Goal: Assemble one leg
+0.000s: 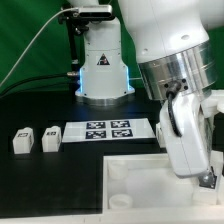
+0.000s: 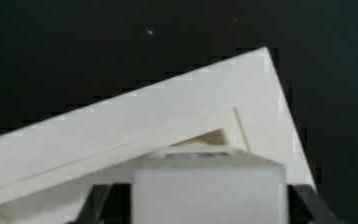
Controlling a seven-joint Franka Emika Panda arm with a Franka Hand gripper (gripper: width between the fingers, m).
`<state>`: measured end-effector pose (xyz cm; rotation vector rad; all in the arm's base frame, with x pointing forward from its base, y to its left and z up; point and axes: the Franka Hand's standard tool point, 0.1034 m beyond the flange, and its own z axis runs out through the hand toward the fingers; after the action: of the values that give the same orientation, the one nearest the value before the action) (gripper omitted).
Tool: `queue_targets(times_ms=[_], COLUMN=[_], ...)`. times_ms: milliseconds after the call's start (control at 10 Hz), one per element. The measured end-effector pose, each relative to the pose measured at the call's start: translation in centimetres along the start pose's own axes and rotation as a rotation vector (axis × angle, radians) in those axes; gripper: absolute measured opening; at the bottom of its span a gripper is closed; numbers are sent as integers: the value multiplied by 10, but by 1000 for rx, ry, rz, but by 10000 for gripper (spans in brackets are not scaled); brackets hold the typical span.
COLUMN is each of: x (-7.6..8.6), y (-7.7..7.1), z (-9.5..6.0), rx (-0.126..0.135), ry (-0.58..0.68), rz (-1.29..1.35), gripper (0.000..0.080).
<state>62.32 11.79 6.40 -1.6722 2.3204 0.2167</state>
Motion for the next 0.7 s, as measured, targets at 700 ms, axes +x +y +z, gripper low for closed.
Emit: queue_targets(times_ms=[700], x=[-4], y=[2], z=[0], rx=[-38], ry=[37], rz=[-751], gripper=[644])
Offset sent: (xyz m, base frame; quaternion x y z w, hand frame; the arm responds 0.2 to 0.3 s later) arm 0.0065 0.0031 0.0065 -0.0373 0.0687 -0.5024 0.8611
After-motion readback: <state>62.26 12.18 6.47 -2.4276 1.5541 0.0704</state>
